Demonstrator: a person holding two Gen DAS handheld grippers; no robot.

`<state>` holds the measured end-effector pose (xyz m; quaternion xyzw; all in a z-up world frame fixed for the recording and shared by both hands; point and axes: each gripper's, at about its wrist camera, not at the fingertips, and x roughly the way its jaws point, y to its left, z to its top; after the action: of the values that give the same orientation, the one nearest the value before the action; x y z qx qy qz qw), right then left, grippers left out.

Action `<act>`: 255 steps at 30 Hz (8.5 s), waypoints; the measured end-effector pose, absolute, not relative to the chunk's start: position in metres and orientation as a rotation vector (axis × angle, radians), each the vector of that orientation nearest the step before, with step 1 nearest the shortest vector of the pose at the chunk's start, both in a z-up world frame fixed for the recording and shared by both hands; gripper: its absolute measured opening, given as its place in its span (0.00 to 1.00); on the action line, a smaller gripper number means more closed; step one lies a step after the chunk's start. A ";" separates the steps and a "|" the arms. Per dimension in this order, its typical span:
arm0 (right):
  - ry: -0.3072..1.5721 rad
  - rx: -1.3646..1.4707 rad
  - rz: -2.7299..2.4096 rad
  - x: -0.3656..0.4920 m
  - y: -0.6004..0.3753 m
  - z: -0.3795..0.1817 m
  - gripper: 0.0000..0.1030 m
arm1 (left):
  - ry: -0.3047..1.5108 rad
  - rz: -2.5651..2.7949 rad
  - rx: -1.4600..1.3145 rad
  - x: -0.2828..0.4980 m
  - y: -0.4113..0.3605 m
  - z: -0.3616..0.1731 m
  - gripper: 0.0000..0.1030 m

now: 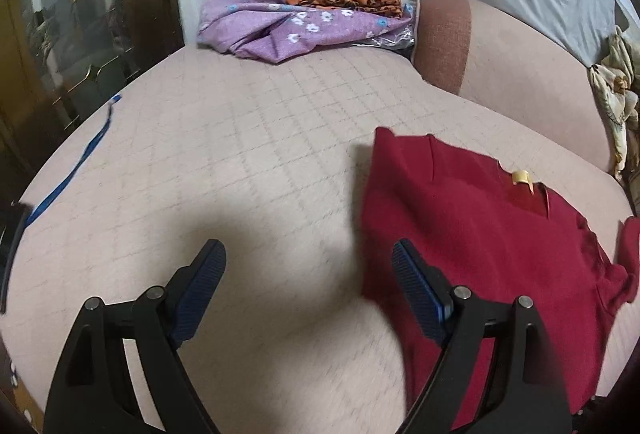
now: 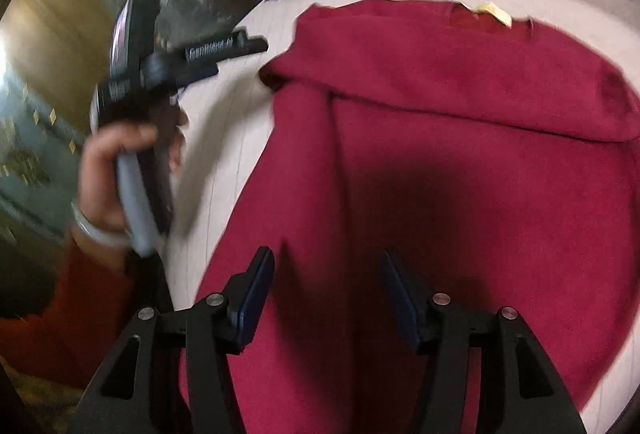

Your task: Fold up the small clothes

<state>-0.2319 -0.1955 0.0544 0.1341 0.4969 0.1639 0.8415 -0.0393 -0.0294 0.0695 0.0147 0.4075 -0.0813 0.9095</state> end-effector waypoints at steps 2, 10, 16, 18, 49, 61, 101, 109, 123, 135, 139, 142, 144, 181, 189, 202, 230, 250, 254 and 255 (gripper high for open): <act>1.009 0.245 0.352 -0.247 -0.182 0.065 0.59 | 0.848 -0.171 0.012 -0.048 -0.020 0.076 0.83; 1.043 0.143 0.383 -0.261 -0.111 0.064 0.64 | 0.809 -0.152 0.051 -0.090 -0.001 0.093 0.83; 1.000 0.064 0.336 -0.267 -0.090 0.081 0.71 | 0.830 -0.177 0.064 -0.105 0.004 0.086 0.83; 1.011 0.043 0.346 -0.274 -0.077 0.074 0.71 | 0.838 -0.184 0.053 -0.106 0.005 0.085 0.83; 0.982 0.339 0.489 -0.272 -0.073 0.070 0.56 | 0.753 -0.248 0.075 -0.143 0.003 0.139 0.84; 1.021 0.215 0.002 -0.283 -0.184 0.039 0.47 | 0.899 -0.443 0.086 -0.117 -0.091 0.073 0.84; 0.724 0.629 -0.555 -0.284 -0.589 0.121 0.12 | 0.912 -0.461 0.215 -0.094 -0.128 0.021 0.85; 0.807 0.703 -0.866 -0.424 -0.619 0.118 0.43 | 0.908 -0.458 0.219 -0.096 -0.129 0.020 0.85; 0.881 0.827 -0.624 -0.324 -0.595 0.084 0.60 | 0.907 -0.459 0.224 -0.097 -0.130 0.017 0.86; 0.846 0.627 -0.672 -0.298 -0.583 0.095 0.06 | 0.890 -0.476 0.100 -0.091 -0.115 0.033 0.87; 0.710 0.558 -0.471 -0.292 -0.543 0.155 0.06 | 0.845 -0.474 -0.026 -0.085 -0.096 0.048 0.87; 0.656 0.491 -0.283 -0.270 -0.500 0.194 0.06 | 0.816 -0.441 -0.033 -0.082 -0.090 0.052 0.87; 0.644 0.451 -0.175 -0.251 -0.469 0.210 0.06 | 0.822 -0.433 -0.041 -0.080 -0.087 0.052 0.87; 0.988 0.088 0.208 -0.167 -0.248 0.084 0.57 | 0.833 -0.410 -0.031 -0.076 -0.080 0.048 0.87; 0.940 0.188 0.069 -0.141 -0.273 0.061 0.55 | 0.831 -0.427 -0.004 -0.079 -0.086 0.048 0.87; 0.714 0.436 -0.050 -0.268 -0.360 0.121 0.69 | 0.805 -0.541 -0.017 -0.076 -0.119 0.078 0.87; 0.761 0.587 -0.137 -0.259 -0.431 0.101 0.69 | 0.809 -0.347 -0.107 -0.024 -0.113 0.093 0.06; 0.889 0.489 -0.093 -0.193 -0.408 0.087 0.73 | 0.867 -0.341 -0.122 -0.017 -0.090 0.070 0.06; 0.945 0.353 -0.032 -0.241 -0.386 0.086 0.74 | 0.869 -0.329 -0.122 -0.019 -0.092 0.071 0.06; 0.964 0.309 -0.025 -0.246 -0.377 0.080 0.74 | 0.868 -0.327 -0.122 -0.019 -0.092 0.071 0.06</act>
<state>-0.2461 -0.3771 0.0795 0.1478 0.4619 -0.0122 0.8745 -0.0194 -0.0918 0.0714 -0.0588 0.4184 -0.1578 0.8925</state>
